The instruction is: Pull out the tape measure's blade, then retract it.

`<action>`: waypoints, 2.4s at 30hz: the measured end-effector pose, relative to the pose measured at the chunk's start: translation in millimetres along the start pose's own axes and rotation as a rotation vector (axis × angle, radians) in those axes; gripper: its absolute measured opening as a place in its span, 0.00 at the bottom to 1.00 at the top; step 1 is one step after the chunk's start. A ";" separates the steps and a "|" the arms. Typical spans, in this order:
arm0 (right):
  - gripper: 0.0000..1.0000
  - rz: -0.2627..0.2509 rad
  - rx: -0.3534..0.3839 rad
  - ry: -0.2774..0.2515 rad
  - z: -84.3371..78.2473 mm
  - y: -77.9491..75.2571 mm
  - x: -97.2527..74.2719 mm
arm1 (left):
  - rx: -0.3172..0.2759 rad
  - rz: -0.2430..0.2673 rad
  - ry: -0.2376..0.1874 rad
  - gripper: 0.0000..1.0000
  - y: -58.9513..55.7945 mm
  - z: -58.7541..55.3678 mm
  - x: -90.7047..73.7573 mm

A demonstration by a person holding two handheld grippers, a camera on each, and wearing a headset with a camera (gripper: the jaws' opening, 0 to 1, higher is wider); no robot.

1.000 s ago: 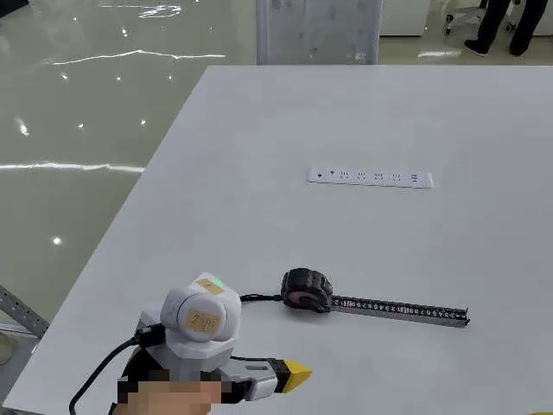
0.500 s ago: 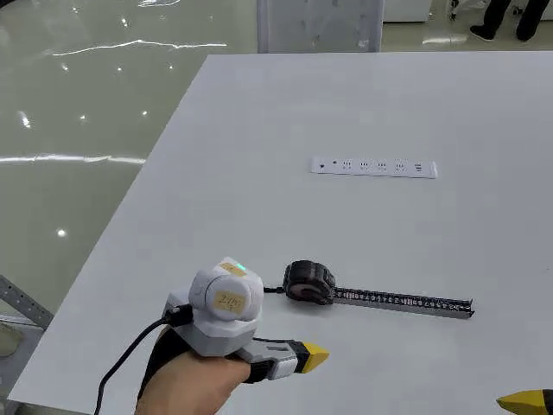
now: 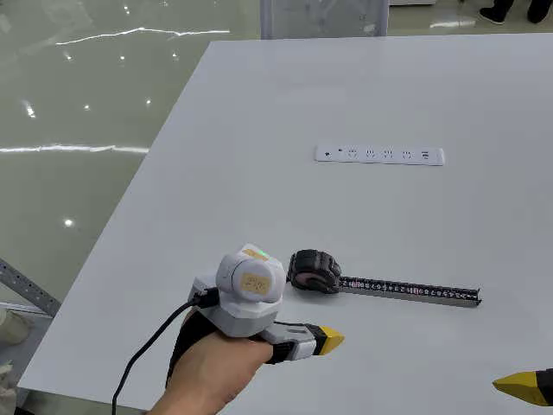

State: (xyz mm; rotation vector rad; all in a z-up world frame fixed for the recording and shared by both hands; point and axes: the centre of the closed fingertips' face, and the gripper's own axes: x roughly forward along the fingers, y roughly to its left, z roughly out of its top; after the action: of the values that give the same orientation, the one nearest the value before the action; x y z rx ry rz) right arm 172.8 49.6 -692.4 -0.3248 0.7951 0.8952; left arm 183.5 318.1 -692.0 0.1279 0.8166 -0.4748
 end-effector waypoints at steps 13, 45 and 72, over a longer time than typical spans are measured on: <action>0.98 0.019 -0.012 0.015 0.5 -7.8 13.8 | -0.022 0.018 -0.008 0.94 8.2 15.3 13.6; 0.95 0.086 -0.074 0.077 0.2 -25.8 50.0 | -0.146 0.065 0.015 0.90 29.1 20.3 70.9; 0.89 0.158 -0.162 0.180 -14.1 -50.8 85.6 | -0.226 0.149 -0.003 0.85 46.7 25.1 112.5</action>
State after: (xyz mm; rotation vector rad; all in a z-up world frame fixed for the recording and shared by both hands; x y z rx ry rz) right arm 238.2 59.8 -768.0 -0.4955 0.9252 1.0926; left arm 287.6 312.1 -759.9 -0.0208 0.8459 -0.2401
